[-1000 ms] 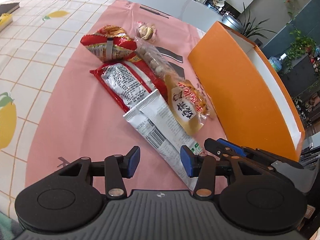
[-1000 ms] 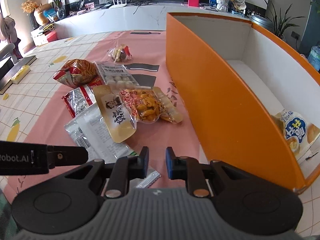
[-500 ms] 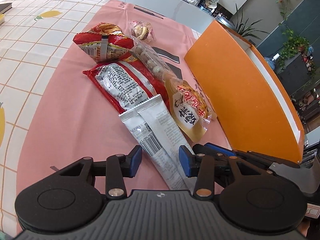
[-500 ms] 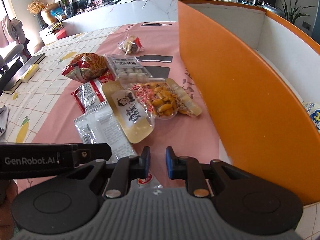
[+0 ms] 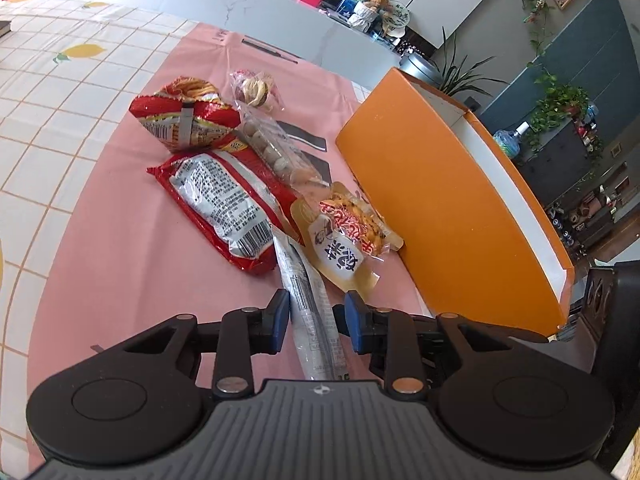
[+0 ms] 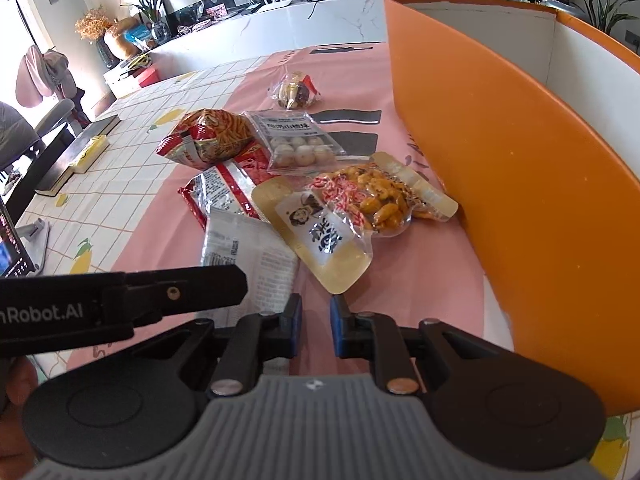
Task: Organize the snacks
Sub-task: 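Close the left tool on the white strip packet, then grasp the clear cracker bag with right tool while left tool holds white packet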
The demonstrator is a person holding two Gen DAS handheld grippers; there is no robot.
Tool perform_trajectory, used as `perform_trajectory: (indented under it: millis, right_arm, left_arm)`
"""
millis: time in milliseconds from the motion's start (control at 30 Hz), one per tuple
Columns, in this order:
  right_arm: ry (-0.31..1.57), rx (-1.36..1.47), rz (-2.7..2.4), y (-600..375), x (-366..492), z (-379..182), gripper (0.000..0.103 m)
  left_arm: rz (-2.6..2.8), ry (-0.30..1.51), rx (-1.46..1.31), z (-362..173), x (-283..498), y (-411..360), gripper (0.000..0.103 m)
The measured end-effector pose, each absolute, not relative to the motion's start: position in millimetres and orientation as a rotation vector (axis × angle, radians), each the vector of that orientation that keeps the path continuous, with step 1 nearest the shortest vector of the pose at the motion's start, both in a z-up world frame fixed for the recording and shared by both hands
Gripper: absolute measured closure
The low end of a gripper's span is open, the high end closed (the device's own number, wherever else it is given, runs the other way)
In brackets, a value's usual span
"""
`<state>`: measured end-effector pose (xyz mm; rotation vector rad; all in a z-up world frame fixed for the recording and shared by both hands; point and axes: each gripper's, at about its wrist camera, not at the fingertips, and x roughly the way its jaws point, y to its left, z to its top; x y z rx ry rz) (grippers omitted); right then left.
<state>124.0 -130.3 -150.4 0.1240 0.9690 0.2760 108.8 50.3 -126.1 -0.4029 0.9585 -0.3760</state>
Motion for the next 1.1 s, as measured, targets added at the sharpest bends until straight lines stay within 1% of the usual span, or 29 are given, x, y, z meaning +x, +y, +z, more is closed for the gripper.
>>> perform_trajectory:
  millis: [67, 267, 300, 333, 467, 500, 533, 567, 633, 667, 700, 767, 867, 967, 1033, 1067, 1100]
  right_arm:
    - [0.979, 0.16, 0.284, -134, 125, -152, 0.101]
    - [0.978, 0.151, 0.3, -131, 124, -152, 0.101]
    - [0.978, 0.151, 0.305, -131, 124, -152, 0.101]
    - [0.983, 0.165, 0.315, -131, 124, -153, 0.101]
    - [0.994, 0.212, 0.323, -134, 125, -155, 0.103]
    - [0.995, 0.211, 0.317, -134, 125, -154, 0.102]
    - [0.995, 0.207, 0.311, -135, 124, -153, 0.102]
    - [0.995, 0.199, 0.303, -135, 122, -152, 0.101]
    - [0.974, 0.182, 0.279, -136, 117, -148, 0.098]
    - [0.954, 0.186, 0.269, -138, 116, -145, 0.094]
    - [0.935, 0.189, 0.254, -141, 114, -142, 0.085]
    - [0.904, 0.193, 0.212, -146, 112, -138, 0.075]
    - [0.899, 0.241, 0.173, -154, 117, -139, 0.071]
    - [0.892, 0.301, 0.136, -161, 128, -144, 0.07]
    - [0.895, 0.357, 0.117, -167, 134, -147, 0.065]
    - [0.899, 0.394, 0.111, -170, 137, -150, 0.06]
    - [0.9, 0.425, 0.108, -173, 139, -152, 0.059]
  left_arm:
    - [-0.361, 0.971, -0.399, -129, 111, 49, 0.07]
    - [-0.327, 1.051, -0.51, -148, 120, 59, 0.07]
    - [-0.33, 1.047, -0.514, -149, 119, 60, 0.069]
    - [-0.322, 1.045, -0.51, -149, 119, 59, 0.061]
    - [-0.328, 1.039, -0.503, -149, 120, 55, 0.06]
    - [-0.33, 1.039, -0.499, -148, 121, 54, 0.063]
    - [-0.331, 1.036, -0.491, -148, 119, 54, 0.072]
    - [-0.321, 1.04, -0.477, -147, 120, 53, 0.078]
    - [-0.325, 1.036, -0.467, -145, 118, 54, 0.086]
    - [-0.327, 1.028, -0.465, -142, 115, 54, 0.089]
    - [-0.328, 1.019, -0.459, -139, 113, 54, 0.091]
    - [-0.324, 0.992, -0.444, -131, 110, 54, 0.092]
    - [-0.316, 0.962, -0.423, -119, 108, 55, 0.093]
    - [-0.304, 0.923, -0.402, -108, 109, 58, 0.093]
    - [-0.294, 0.902, -0.397, -101, 111, 60, 0.093]
    - [-0.288, 0.892, -0.398, -99, 113, 62, 0.093]
    - [-0.282, 0.885, -0.4, -97, 116, 64, 0.093]
